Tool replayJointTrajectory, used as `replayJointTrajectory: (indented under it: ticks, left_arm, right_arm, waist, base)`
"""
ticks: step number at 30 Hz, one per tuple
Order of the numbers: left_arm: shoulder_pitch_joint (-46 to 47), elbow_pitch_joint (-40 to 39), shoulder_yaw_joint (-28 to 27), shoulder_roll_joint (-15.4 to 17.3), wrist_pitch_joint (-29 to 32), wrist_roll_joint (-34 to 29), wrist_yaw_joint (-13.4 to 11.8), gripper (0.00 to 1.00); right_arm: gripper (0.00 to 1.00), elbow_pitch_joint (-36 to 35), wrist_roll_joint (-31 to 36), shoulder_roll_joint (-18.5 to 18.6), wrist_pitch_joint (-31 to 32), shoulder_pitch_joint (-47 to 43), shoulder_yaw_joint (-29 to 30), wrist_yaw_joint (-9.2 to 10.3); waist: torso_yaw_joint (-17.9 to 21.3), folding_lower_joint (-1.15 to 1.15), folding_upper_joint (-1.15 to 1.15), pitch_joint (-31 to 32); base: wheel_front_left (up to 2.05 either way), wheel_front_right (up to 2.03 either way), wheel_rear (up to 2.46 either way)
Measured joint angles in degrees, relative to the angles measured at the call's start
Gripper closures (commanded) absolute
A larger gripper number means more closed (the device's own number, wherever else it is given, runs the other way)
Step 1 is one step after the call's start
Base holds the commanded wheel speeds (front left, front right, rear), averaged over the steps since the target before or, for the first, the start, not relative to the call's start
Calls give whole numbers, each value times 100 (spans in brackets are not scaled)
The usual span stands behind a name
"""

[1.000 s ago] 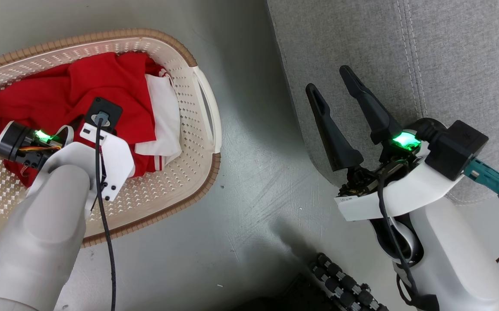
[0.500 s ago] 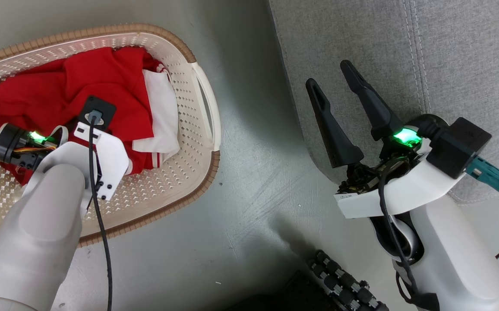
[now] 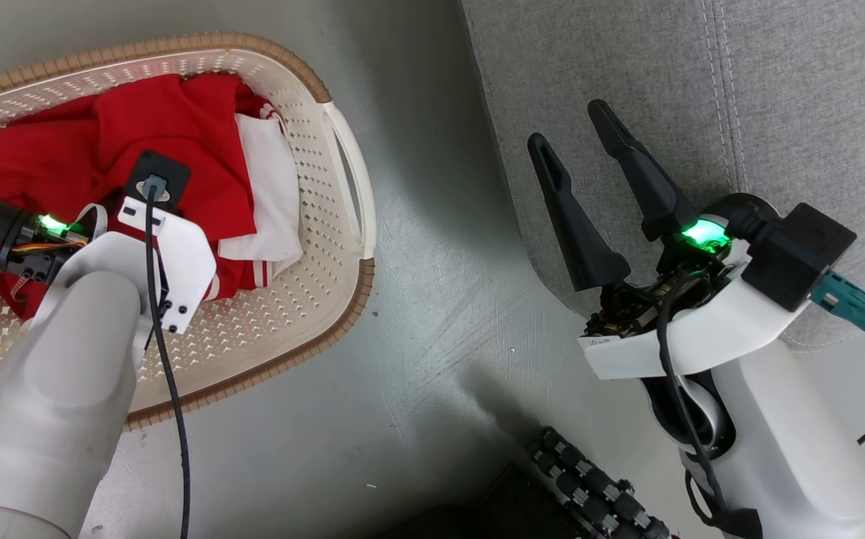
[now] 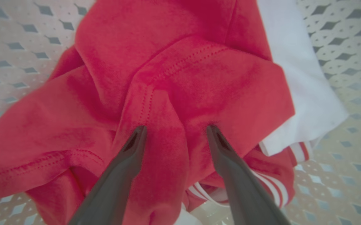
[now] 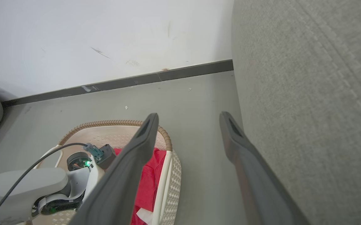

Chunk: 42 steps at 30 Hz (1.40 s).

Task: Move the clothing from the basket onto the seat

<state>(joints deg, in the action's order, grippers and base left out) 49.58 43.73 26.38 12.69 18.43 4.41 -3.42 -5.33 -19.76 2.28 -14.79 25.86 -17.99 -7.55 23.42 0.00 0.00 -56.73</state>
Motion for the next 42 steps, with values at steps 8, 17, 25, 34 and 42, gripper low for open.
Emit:
replayJointTrajectory:
  ticks: [8, 17, 25, 34, 42]
  left_arm:
    - [44, 20, 1, 8, 0, -1, -8, 0]
    - [44, 92, -16, -5, -3, 1, -54, 0]
    - [49, 151, -29, -9, -34, 1, -55, 3]
    - [91, 201, -22, -30, -88, 2, -55, 53]
    - [161, 265, -20, -37, -180, 9, -55, 63]
  right_arm:
    - [0, -24, -1, -1, -1, 17, -25, 0]
    - [0, -48, 0, -1, -9, 21, -29, 4]
    - [0, -86, 1, -1, -16, 21, -22, 4]
    - [0, -111, 0, -5, -16, 21, -25, 4]
    - [0, -116, -1, -10, -16, 21, -21, 4]
  waist:
    - [14, 0, 0, -52]
    - [25, 0, 0, -100]
    - [44, 0, 0, -142]
    - [64, 0, 0, -162]
    - [69, 0, 0, -168]
  base:
    - [0, 0, 0]
    - [0, 0, 0]
    - [0, 0, 0]
    - [0, 0, 0]
    - [0, 0, 0]
